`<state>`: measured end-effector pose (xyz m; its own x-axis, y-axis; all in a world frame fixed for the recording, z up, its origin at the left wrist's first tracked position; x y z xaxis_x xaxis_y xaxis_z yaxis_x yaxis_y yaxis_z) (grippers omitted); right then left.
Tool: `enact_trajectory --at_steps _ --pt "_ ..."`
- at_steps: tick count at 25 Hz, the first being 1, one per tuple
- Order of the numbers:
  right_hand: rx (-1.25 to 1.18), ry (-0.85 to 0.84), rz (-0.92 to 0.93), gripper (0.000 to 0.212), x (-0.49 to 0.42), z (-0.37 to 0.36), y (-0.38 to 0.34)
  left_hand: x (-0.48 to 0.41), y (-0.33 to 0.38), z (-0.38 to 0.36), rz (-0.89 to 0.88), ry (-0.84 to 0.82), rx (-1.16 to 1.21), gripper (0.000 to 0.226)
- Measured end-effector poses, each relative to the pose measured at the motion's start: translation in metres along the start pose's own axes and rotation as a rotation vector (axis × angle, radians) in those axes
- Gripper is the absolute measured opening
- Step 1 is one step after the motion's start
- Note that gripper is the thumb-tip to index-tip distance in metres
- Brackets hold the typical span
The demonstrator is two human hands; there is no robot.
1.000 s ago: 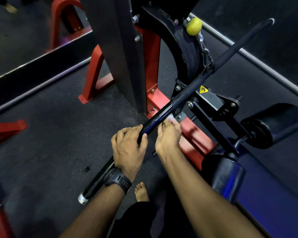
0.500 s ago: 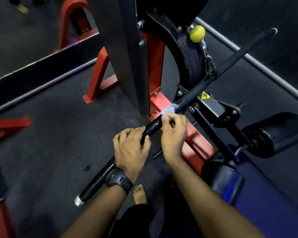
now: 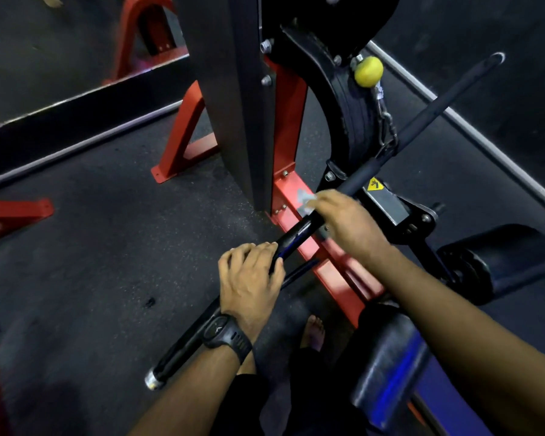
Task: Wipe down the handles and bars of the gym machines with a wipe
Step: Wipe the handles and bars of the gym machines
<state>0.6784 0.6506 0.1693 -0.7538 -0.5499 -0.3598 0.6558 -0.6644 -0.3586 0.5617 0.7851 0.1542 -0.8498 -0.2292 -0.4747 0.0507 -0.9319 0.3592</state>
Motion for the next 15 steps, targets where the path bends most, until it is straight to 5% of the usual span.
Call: enact_trajectory --at_steps 1,4,5,8,12,15 --pt "-0.025 0.015 -0.031 0.046 -0.001 0.002 0.000 0.001 0.000 0.000 0.004 0.008 -0.002 0.031" --pt "-0.076 -0.073 0.348 0.037 0.022 -0.010 -0.039 -0.001 -0.002 -0.002 -0.005 0.024 -0.019 0.030" --pt "-0.097 -0.049 0.328 0.034 0.024 -0.005 -0.030 -0.002 -0.003 -0.003 -0.008 0.021 -0.022 0.030" --pt "-0.066 0.192 -0.115 0.027 0.012 0.018 0.020 -0.005 -0.006 -0.007 0.010 0.009 -0.038 0.031" --pt "0.002 0.185 0.301 0.029 0.026 0.008 -0.010 -0.010 -0.001 -0.008 0.014 0.007 -0.048 0.032" --pt "-0.032 0.373 -0.209 0.026 0.019 0.017 0.031 -0.010 0.001 -0.009 0.021 -0.003 -0.055 0.032"
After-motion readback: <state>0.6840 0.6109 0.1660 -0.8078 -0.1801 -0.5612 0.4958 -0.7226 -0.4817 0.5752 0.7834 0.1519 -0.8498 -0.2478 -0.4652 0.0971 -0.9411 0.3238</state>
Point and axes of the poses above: each hand's wrist, its own x-axis away from the middle knuckle, its own z-axis out of the back of the hand, y = z × x, the point moved 7 cm from there along -x, towards the middle knuckle, and after that the axes turned 11 degrees about y, right-handed, at the moved point
